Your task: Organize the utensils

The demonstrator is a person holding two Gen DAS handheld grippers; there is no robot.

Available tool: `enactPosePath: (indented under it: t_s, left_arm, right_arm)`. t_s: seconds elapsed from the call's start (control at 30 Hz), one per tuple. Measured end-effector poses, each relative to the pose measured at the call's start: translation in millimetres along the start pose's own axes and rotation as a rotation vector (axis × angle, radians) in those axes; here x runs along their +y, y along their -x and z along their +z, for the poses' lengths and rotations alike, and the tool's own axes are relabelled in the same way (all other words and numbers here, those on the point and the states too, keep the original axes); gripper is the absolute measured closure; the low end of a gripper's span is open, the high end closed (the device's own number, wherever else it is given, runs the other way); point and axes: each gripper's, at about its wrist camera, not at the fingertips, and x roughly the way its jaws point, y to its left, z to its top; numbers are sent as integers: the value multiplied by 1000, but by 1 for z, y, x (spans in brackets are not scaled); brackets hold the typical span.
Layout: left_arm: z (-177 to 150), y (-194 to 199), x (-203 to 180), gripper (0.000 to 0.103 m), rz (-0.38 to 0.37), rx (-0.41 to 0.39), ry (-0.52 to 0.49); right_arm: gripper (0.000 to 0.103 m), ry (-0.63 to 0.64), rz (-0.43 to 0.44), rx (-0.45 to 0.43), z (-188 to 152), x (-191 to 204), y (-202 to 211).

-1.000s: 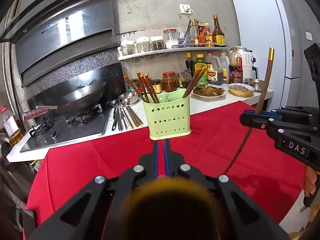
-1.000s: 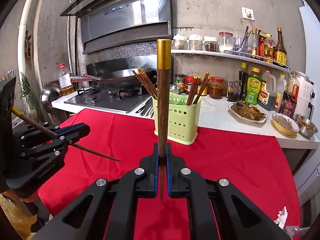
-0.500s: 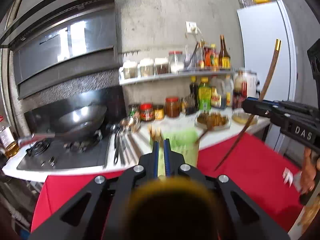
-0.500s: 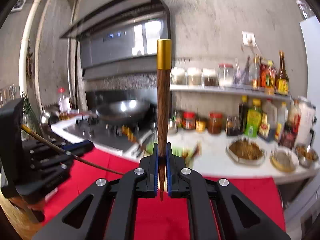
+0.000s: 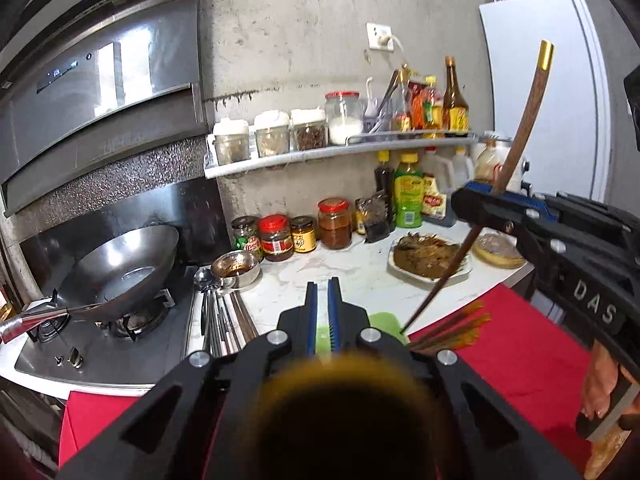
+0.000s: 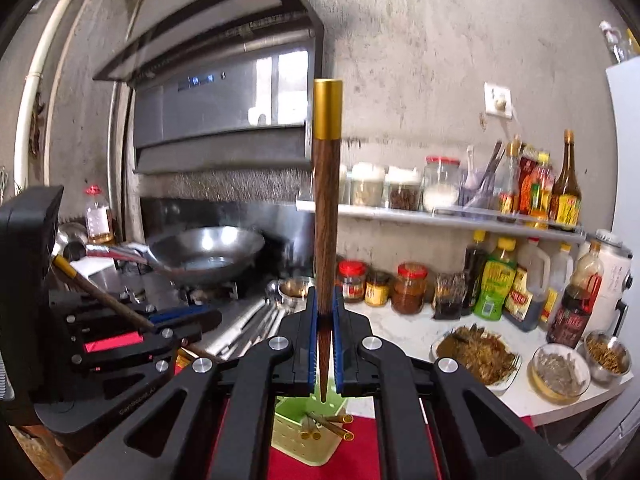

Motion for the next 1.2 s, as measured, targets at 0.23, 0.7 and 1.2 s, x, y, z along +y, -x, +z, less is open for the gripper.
enactPosePath:
  t_s: [0.23,0.7,1.2]
  left_arm:
    - [-8,-32,9,97,15,53,10]
    - [4,31,19,86,82,-59,51]
    - [-123,160,-3,20,201,80,162]
  right_arm:
    - [95,-1,-2,81,-15,-4,-34]
    - [73,-7,-79,-11,1,-2,41]
    - [19,-47,-113,99,-105,44,170]
